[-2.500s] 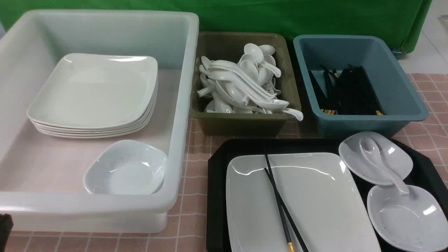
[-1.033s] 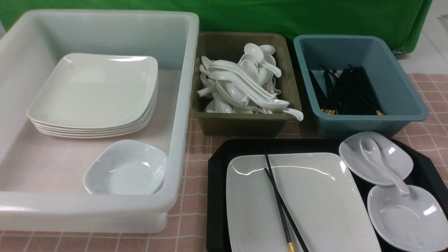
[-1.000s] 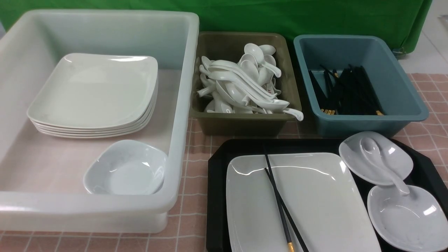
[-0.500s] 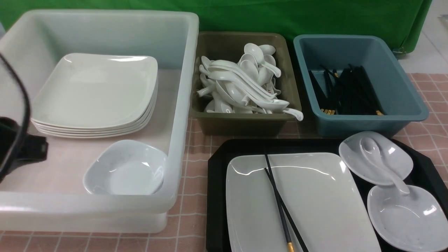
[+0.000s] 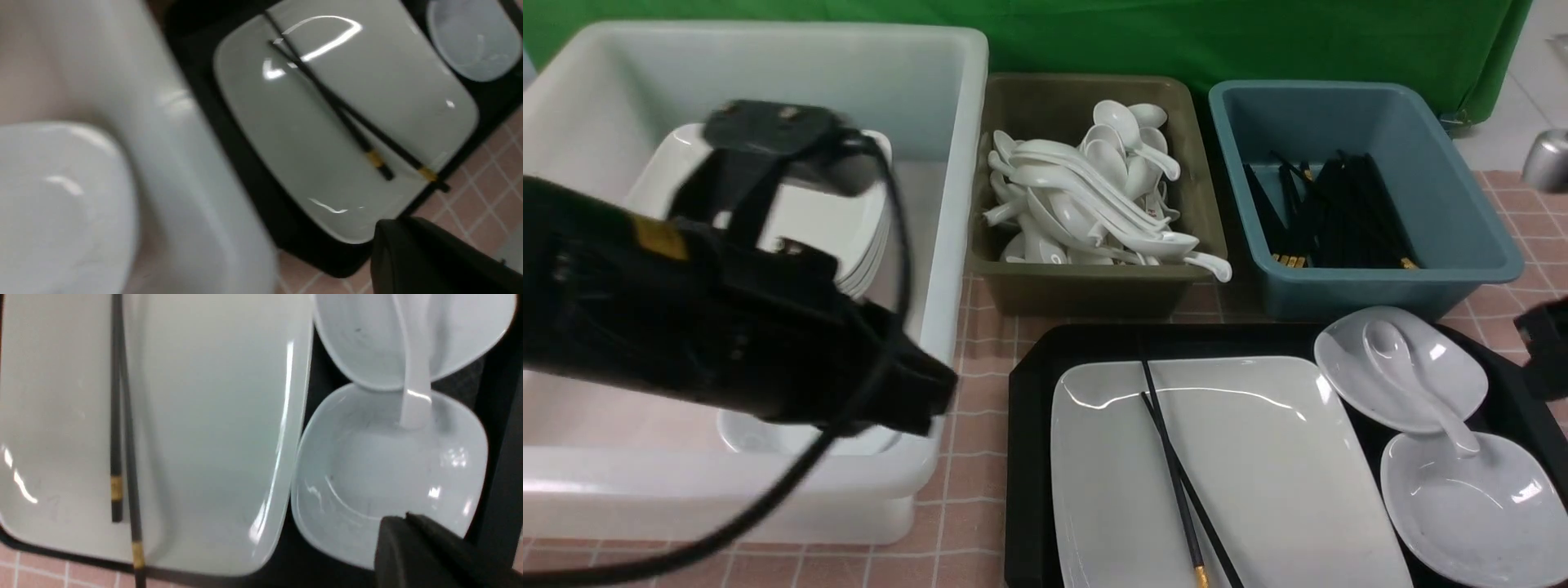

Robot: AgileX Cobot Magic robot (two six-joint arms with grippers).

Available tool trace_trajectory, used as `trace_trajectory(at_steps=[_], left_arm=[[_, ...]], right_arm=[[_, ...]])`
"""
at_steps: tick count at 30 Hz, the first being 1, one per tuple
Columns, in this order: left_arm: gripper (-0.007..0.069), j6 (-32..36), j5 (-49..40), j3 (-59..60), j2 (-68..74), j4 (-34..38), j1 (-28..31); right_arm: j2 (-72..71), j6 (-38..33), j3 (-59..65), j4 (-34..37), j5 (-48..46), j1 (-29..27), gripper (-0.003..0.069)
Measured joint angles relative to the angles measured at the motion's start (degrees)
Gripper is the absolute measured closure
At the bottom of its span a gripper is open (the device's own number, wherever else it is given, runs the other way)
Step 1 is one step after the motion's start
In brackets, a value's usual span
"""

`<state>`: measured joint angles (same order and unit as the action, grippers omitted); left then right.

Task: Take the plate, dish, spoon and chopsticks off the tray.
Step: Use the right arm to grab a soup spoon from the plate

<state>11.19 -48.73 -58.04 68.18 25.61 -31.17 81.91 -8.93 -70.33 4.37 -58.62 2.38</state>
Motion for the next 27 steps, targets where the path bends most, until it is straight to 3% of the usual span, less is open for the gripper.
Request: trace_trajectory(at_steps=[3,5,6,8,10,20,27], left_arm=[[0.0636,-2.2,0.4,-2.6,3.7,-0.4,-5.8],[0.0636,-3.7,0.8,-6.7,9.3,-2.1,-11.8],[0.0636,-4.0,0.8,-7.0,10.1,-2.3,-12.1],[0.0636,-5.0,1.0,-10.4,14.8,-3.7,-15.2],[0.0636,-5.5,2.2,-13.0,19.1,-4.6,-16.5],[0.0629,-4.0,20.6,-16.5,28.7,-6.6,-17.0],[0.0628,-3.9,24.9,-16.5,29.1,-7.9,-17.0]], right_arm=[[5.2,-0.3,-2.5,0.0,1.4,-0.9,0.0533],[12.1,-0.4,-5.2,-0.1,3.4,-1.0,0.0381],[12.6,-0.4,-5.5,-0.1,3.5,-1.0,0.037],[18.2,-0.5,-7.6,-0.2,5.3,-1.0,0.0248],[22.2,-0.5,-9.1,-0.8,6.5,-1.0,0.0203],[33.7,-0.5,-13.5,-4.8,8.3,-1.0,0.018],[36.5,-0.5,-13.7,-5.4,6.7,-1.0,0.0205]])
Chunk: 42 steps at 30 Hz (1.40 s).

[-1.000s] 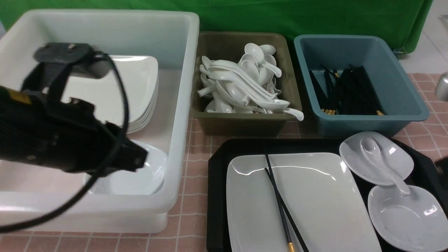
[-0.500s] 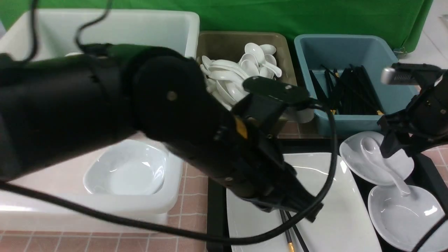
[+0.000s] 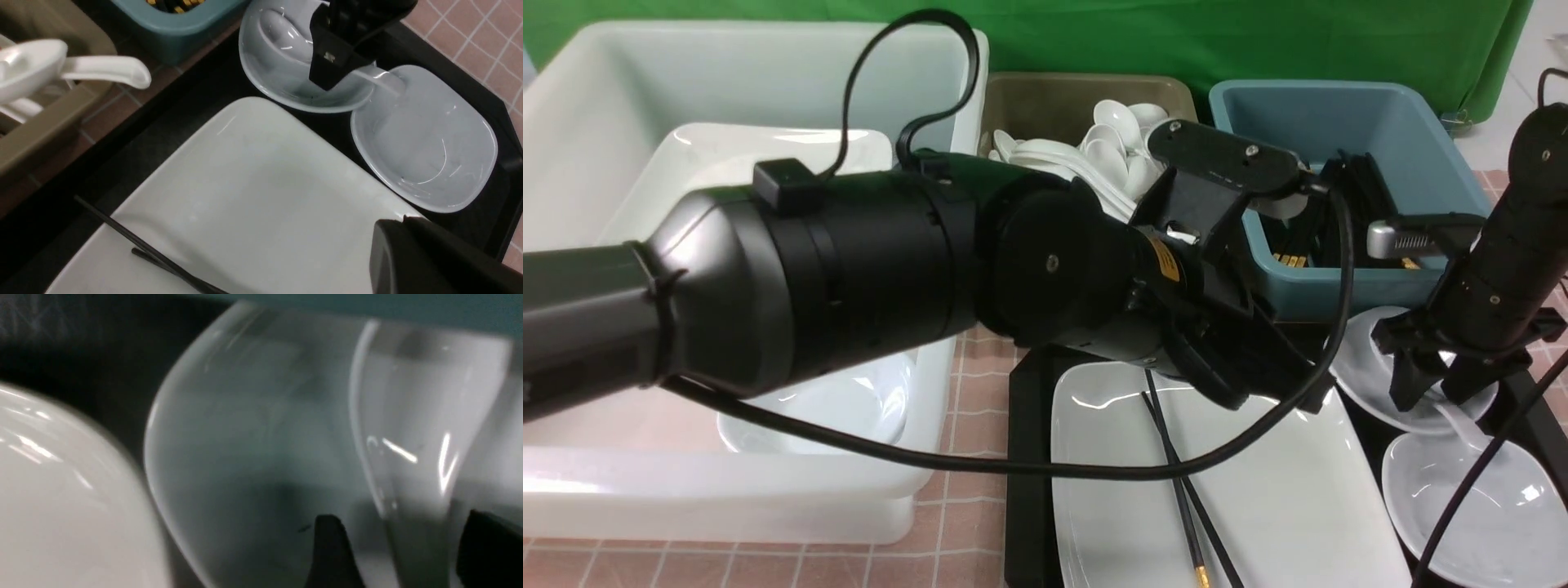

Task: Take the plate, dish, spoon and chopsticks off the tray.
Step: Use the right arm to grab a soup spoon from the plate, then use the right arm to put the soup spoon into the small storage box in the middle

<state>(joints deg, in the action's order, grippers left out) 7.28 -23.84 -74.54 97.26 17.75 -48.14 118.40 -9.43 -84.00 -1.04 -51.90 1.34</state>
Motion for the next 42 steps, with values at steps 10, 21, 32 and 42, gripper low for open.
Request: trace_trajectory(at_steps=[10,21,32,42], left_arm=[[0.0628,-0.6,-0.1,0.0,-0.1,-0.2,0.1],[0.0627,-4.6,-8.7,0.0,-9.1,-4.6,12.6],[0.0627,-4.1,-17.7,0.0,-13.8,-7.3,19.5],[0.0627,-3.6,-22.0,0.0,-13.8,-7.3,19.5]], right_arm=[[-4.4,-1.3,-1.1,2.6,-7.1,0.1,0.0447],[-16.8,-3.7,-3.5,11.7,-11.5,9.8,0.0447],[0.9,-3.2,-35.6,18.7,1.9,18.5,0.0447],[20.6,1.8,-57.0,18.9,6.6,18.5,0.0373]])
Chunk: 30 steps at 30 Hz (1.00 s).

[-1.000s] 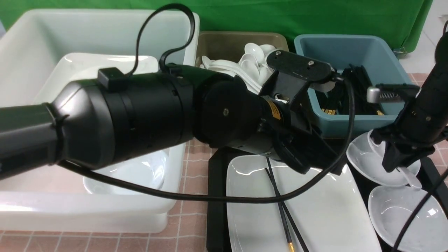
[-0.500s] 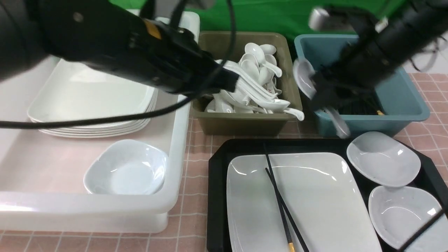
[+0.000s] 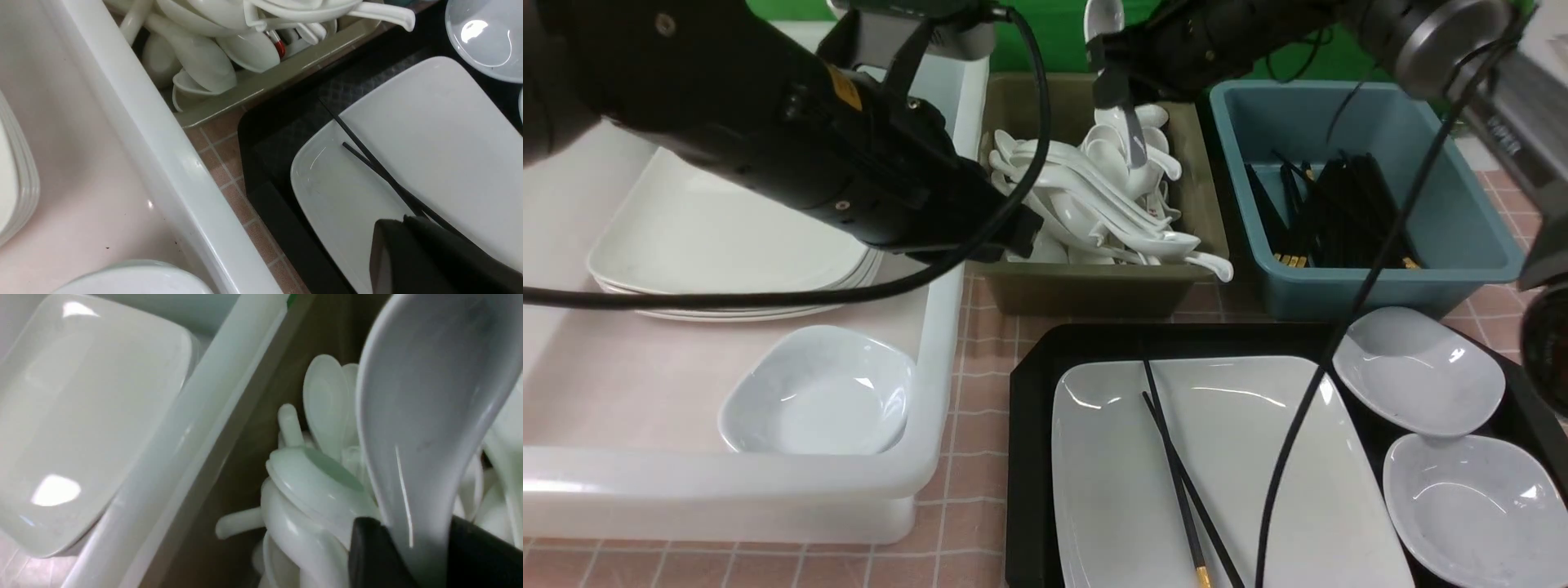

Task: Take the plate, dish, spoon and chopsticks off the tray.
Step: Use the right arm to put the soup spoon into the small storage box in the middle, then use the left arm to grab a pair of chopsticks from the plate

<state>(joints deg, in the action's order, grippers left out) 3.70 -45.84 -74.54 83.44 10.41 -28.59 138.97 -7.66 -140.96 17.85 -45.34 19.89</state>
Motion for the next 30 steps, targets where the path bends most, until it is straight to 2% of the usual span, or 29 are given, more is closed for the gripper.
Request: trace_trajectory(at_steps=[2,4,6,9,11,12,15,16,18,23,26,27,28,30], left_arm=[[0.0627,0.0,-0.1,0.0,0.0,0.0,0.0],[0.0627,0.0,-0.2,0.0,0.0,0.0,0.0],[0.0627,0.0,-0.2,0.0,0.0,0.0,0.0],[0.0627,0.1,-0.9,0.0,0.0,1.2,0.0],[0.0627,0.5,-1.9,0.0,0.0,2.4,-0.1],[0.0627,0.6,-2.2,0.0,0.0,2.4,-0.3],[0.0627,0.3,-3.7,0.0,0.0,2.0,-3.4],[0.0627,0.3,-3.7,0.0,0.0,1.9,-3.7],[0.0627,-1.7,-4.5,0.0,0.1,1.4,-7.5],[0.0627,-9.0,-5.3,0.0,2.4,0.0,-15.4],[0.0627,-16.4,-5.5,0.0,6.9,-3.8,-21.5],[0.0627,-17.0,-5.5,-0.1,7.3,-4.0,-21.8],[0.0626,-21.8,-5.7,-0.5,10.4,-4.6,-23.8],[0.0615,-25.0,-6.0,-2.3,14.8,-4.7,-25.0]], right_arm=[[1.0,0.1,-0.2,-0.1,-0.8,0.0,0.0294],[1.0,0.1,-0.3,-0.3,-3.3,0.0,0.0247],[0.5,0.1,-0.3,-0.3,-5.2,-0.1,0.0228],[-1.8,0.0,-0.3,-0.8,-13.4,-0.7,0.0222],[-4.5,-0.1,-0.3,-3.1,-19.4,-0.9,0.0262],[-6.0,0.0,0.1,-4.2,-19.5,-0.9,0.0305],[-14.4,0.0,5.7,-7.7,-19.5,-1.4,0.0515],[-15.0,0.0,5.7,-7.9,-19.5,-1.4,0.0526],[-23.1,0.0,13.8,-10.7,-19.5,-1.5,0.0623],[-38.0,0.3,32.5,-15.0,-19.5,-1.4,0.06],[-47.5,1.1,46.4,-16.5,-19.4,-1.4,0.0542],[-48.7,1.2,48.1,-16.5,-19.4,-1.4,0.0534],[-53.2,1.2,54.4,-16.6,-19.3,-1.4,0.0505],[-58.3,1.2,60.9,-16.7,-19.2,-1.4,0.0477]])
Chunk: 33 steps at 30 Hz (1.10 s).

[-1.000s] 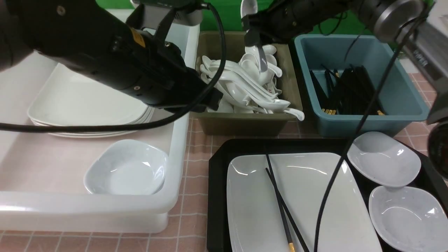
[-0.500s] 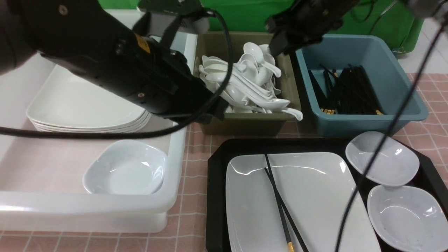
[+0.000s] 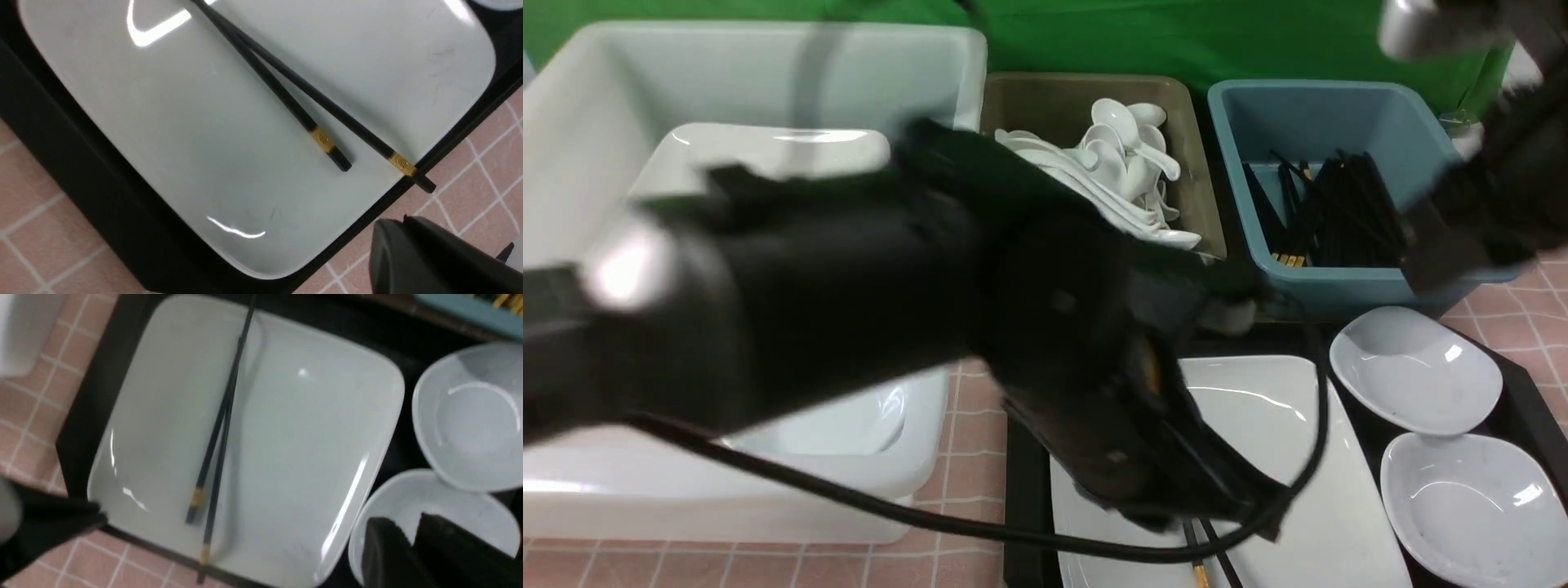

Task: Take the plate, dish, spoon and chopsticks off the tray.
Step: Use the left arm to grab a pair of chopsticks from the plate

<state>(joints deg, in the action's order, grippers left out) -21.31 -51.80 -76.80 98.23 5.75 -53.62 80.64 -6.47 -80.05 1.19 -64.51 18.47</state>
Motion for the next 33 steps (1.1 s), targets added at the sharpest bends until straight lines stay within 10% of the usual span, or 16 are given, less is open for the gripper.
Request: trace_trajectory(at_steps=[7,13,18,22,33], left_arm=[[0.0467,-2.5,-1.1,-7.2,10.9,-1.2,-0.4],[0.0139,-3.1,1.9,-9.7,16.6,-3.1,-0.4],[0.002,-5.2,4.7,-9.7,19.8,-6.4,-0.4],[0.0048,-6.3,4.9,-9.7,21.0,-8.4,-0.4],[0.0599,-6.5,4.2,-9.9,21.0,-10.2,-0.3]], right_arm=[[-11.7,0.2,16.2,-0.7,2.9,0.0,0.0444],[-17.7,1.7,22.0,-1.2,3.8,0.0,0.0431],[-18.9,1.8,22.5,-1.2,4.0,0.0,0.0421],[-18.9,1.8,22.7,-1.2,4.7,0.0,0.0421],[-18.9,1.8,22.7,-1.2,5.7,0.0,0.0419]])
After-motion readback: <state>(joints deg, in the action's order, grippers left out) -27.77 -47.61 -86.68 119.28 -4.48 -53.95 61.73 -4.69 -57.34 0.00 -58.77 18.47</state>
